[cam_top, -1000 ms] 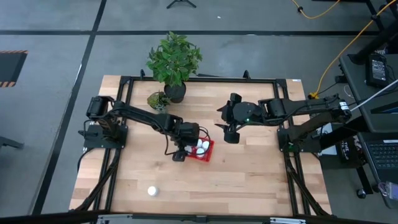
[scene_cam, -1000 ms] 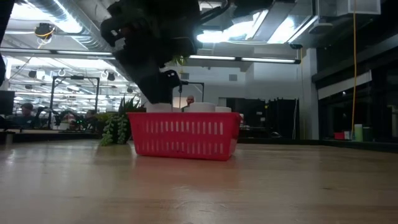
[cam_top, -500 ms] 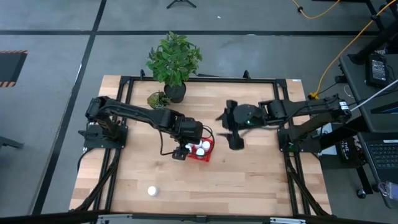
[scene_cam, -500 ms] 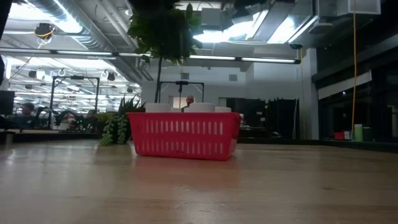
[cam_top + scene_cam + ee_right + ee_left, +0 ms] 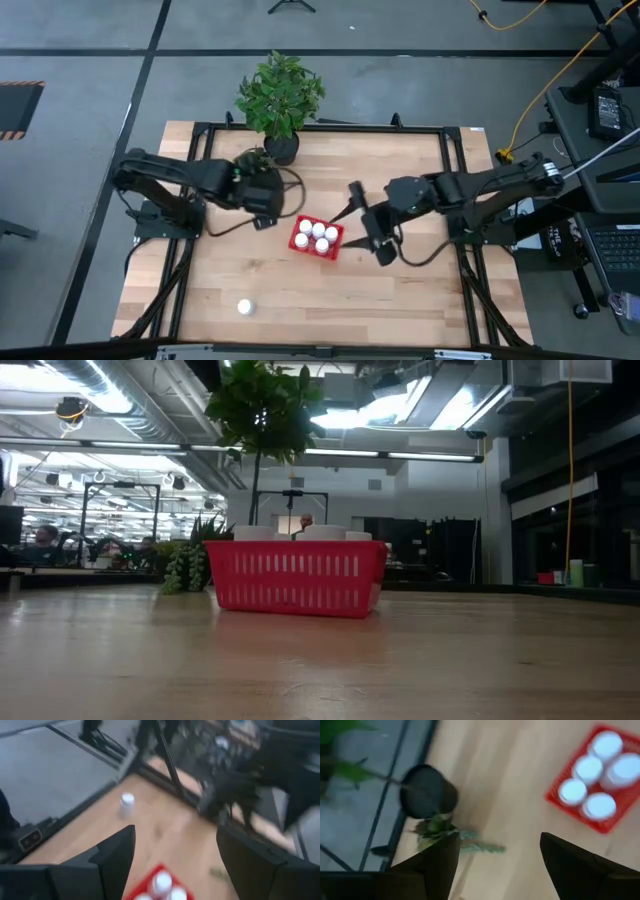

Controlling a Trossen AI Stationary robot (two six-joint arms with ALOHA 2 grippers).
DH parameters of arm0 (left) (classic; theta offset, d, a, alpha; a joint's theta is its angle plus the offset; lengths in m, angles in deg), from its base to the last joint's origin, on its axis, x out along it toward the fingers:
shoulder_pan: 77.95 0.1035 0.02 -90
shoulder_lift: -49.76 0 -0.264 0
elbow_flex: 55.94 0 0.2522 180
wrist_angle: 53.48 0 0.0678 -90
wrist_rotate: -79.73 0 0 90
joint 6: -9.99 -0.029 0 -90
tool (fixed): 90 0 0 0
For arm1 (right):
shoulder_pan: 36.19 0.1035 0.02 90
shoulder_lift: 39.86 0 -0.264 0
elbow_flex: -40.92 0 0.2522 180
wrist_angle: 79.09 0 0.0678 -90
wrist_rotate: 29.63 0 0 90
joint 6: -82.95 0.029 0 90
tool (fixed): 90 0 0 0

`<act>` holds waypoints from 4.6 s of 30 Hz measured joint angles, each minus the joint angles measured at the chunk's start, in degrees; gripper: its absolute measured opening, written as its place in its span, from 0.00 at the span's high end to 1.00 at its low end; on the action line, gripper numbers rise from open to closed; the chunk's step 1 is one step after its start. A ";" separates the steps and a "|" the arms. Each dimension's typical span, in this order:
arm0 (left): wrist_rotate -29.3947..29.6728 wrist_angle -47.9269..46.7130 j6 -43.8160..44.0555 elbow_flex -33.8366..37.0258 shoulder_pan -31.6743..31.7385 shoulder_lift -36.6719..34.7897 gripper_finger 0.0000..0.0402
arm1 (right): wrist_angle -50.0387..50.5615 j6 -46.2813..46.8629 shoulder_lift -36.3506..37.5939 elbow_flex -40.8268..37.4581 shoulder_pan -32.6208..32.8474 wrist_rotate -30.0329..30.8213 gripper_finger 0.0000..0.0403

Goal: Pick and place pill bottles into a basket
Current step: Put the white pill bottle into the bin

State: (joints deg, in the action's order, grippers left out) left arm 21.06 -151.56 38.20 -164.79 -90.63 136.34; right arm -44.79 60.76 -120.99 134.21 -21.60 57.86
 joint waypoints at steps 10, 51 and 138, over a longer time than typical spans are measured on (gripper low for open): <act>15.70 -5.78 10.10 0.02 -4.07 -5.70 0.33 | -1.22 -5.31 -18.13 15.22 -1.64 -4.36 0.30; -11.84 99.71 -6.68 86.90 -41.00 -76.77 0.33 | 11.77 11.51 -40.07 43.87 0.66 10.96 0.21; -33.64 87.48 -32.96 94.60 20.23 -84.39 0.36 | 13.66 10.09 -40.05 44.52 0.61 13.84 0.21</act>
State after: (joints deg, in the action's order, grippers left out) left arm -12.58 -64.08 5.24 -70.19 -70.40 51.96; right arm -31.13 70.85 -161.04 178.73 -20.99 71.70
